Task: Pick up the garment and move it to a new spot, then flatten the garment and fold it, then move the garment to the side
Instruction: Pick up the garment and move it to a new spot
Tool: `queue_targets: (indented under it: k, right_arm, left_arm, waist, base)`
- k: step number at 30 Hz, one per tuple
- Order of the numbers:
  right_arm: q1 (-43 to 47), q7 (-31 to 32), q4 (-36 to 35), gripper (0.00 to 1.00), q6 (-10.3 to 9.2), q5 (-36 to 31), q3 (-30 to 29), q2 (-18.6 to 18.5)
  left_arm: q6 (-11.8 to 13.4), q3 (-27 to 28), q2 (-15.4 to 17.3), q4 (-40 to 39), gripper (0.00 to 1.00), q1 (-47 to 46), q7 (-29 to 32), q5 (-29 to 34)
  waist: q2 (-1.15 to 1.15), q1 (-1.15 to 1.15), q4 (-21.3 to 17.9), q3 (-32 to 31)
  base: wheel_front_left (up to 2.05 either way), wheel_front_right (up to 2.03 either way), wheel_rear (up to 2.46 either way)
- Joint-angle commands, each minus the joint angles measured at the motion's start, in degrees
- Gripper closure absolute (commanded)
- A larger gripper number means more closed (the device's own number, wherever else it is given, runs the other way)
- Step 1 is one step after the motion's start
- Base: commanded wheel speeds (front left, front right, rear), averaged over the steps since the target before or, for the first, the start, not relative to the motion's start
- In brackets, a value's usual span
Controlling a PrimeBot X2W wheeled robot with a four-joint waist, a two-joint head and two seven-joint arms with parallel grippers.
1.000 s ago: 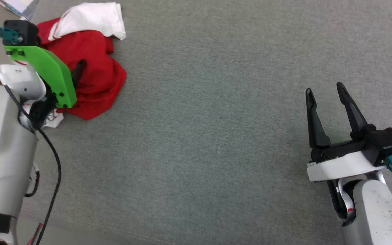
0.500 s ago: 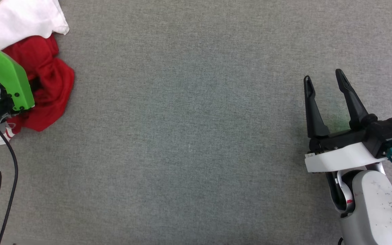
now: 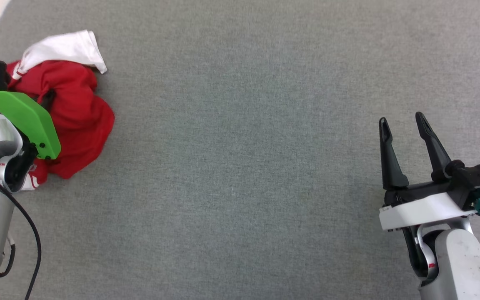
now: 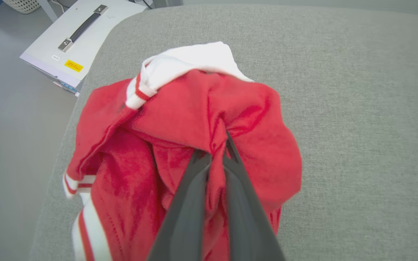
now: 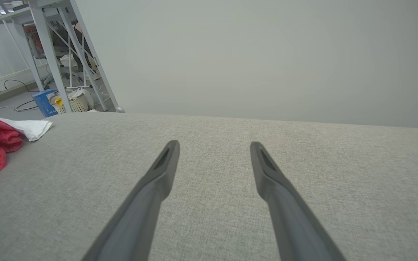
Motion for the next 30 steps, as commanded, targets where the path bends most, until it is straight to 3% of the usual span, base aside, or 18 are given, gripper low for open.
queue_targets:
  k: [1,9,15,25,30]
  right_arm:
    - [0.97,-0.27,0.10,0.00,-0.05,0.53,-0.20,-0.11]
    - [4.25,-0.27,0.60,0.00,-0.05,2.28,-0.63,-0.11]
    - [5.83,-0.27,0.60,0.00,-0.05,2.73,-0.51,-0.11]
    - [6.52,-0.27,-0.69,0.00,-0.05,3.04,-2.01,-0.11]
    - [6.45,-0.27,-1.63,0.00,-0.05,3.16,-3.17,-0.11]
  left_arm:
    - [0.63,-0.16,0.55,-1.79,1.00,1.27,-1.41,1.24]
    - [3.78,-1.38,1.73,-14.24,1.00,6.35,-6.43,5.27]
    - [2.70,-4.83,1.92,-22.13,1.00,6.93,-10.99,9.93]
    - [1.24,-11.93,-5.74,-25.22,1.00,5.59,-14.31,11.27]
    - [0.52,-18.06,-12.45,-21.91,1.00,5.57,-15.70,11.76]
  waist:
    - [0.67,0.00,0.33,-6.92]
    - [0.67,0.00,-0.41,-13.72]
    - [0.67,0.00,-2.68,-16.82]
    - [0.67,0.00,-9.11,-17.78]
    - [0.67,0.00,-12.71,-16.75]
  base:
    - [0.00,0.00,0.00]
    - [0.00,0.00,0.00]
    - [0.00,0.00,0.00]
    - [0.00,0.00,0.00]
    - [0.00,0.00,0.00]
